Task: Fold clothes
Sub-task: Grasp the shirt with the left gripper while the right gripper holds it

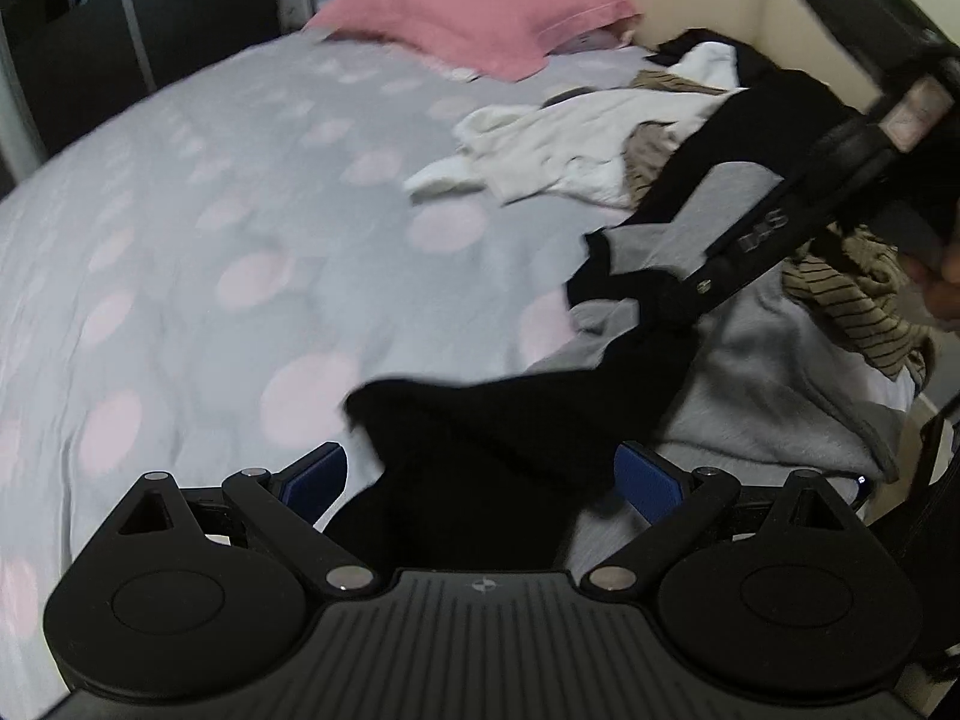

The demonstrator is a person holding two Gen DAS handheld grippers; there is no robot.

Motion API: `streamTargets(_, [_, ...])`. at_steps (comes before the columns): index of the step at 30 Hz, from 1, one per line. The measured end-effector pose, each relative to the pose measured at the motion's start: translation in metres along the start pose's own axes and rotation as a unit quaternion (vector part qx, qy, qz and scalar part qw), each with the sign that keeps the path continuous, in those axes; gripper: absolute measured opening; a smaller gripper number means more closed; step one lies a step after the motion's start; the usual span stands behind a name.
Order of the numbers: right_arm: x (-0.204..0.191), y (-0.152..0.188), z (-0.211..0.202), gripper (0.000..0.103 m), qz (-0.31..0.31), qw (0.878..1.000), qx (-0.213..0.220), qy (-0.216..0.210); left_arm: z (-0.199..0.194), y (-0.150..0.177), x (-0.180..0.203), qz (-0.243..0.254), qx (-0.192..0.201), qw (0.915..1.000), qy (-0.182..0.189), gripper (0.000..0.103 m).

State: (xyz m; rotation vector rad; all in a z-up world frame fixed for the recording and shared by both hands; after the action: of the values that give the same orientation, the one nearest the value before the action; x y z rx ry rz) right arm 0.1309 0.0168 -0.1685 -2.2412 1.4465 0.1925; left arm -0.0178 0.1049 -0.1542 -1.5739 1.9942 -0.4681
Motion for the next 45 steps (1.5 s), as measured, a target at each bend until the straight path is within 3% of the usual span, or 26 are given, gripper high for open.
streamTargets(2, [-0.006,-0.003,-0.007,0.006,0.007,1.000,0.008,-0.025,0.002,-0.011,0.009,0.014,0.011,0.9998,0.008,0.098])
streamTargets(8, [-0.024,-0.012,-0.027,0.006,0.018,0.996,0.031,-0.081,0.011,-0.045,0.039,0.037,0.044,0.9979,0.031,0.097])
streamTargets(11, [-0.025,-0.015,-0.032,0.006,0.012,0.996,0.040,-0.079,0.021,-0.057,0.055,0.054,0.046,0.9968,0.037,0.096])
streamTargets(16, [-0.013,-0.018,-0.033,0.011,0.008,0.997,0.049,-0.052,0.049,-0.057,0.068,0.055,0.017,0.9970,0.051,0.065])
streamTargets(17, [-0.010,-0.018,-0.032,0.012,0.010,0.998,0.048,-0.049,0.053,-0.055,0.068,0.047,0.013,0.9971,0.058,0.063])
streamTargets(19, [-0.004,-0.019,-0.031,0.013,0.012,0.998,0.047,-0.042,0.059,-0.051,0.065,0.022,0.008,0.9968,0.077,0.047])
streamTargets(22, [0.005,-0.023,-0.031,0.014,0.007,0.998,0.056,-0.017,0.061,-0.045,0.053,-0.027,0.007,0.9943,0.103,0.031])
streamTargets(24, [0.010,-0.026,-0.033,0.020,0.001,0.998,0.066,0.001,0.060,-0.041,0.043,-0.054,0.008,0.9919,0.115,0.025])
streamTargets(26, [0.014,-0.028,-0.035,0.036,0.002,0.997,0.073,0.008,0.060,-0.037,0.034,-0.063,0.004,0.9909,0.118,0.017])
streamTargets(28, [0.016,-0.029,-0.035,0.036,0.003,0.997,0.073,0.011,0.061,-0.032,0.025,-0.071,-0.006,0.9915,0.109,0.008])
streamTargets(35, [0.015,-0.026,-0.030,0.039,-0.007,0.998,0.064,0.023,0.044,-0.022,-0.010,-0.100,0.006,0.9921,0.075,0.007])
streamTargets(39, [0.015,-0.025,-0.030,0.045,-0.009,0.998,0.064,0.026,0.032,-0.025,-0.008,-0.088,0.020,0.9914,0.095,0.008])
streamTargets(45, [0.018,-0.026,-0.032,0.049,-0.003,0.997,0.066,0.028,0.024,-0.029,0.029,-0.008,0.035,0.9943,0.100,0.034])
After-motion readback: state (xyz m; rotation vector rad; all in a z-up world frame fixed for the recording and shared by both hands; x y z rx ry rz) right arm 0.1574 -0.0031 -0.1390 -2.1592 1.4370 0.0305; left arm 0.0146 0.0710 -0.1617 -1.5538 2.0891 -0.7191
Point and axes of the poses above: each gripper's, at about its wrist camera, not at the fingertips, and z roughly the way its jaws point, x to its right, y to its underside, the point moved 8 cm from there along z, roughly the way its jaws point, and after that the axes turned 14 degrees about z, right-handed, at the moved point
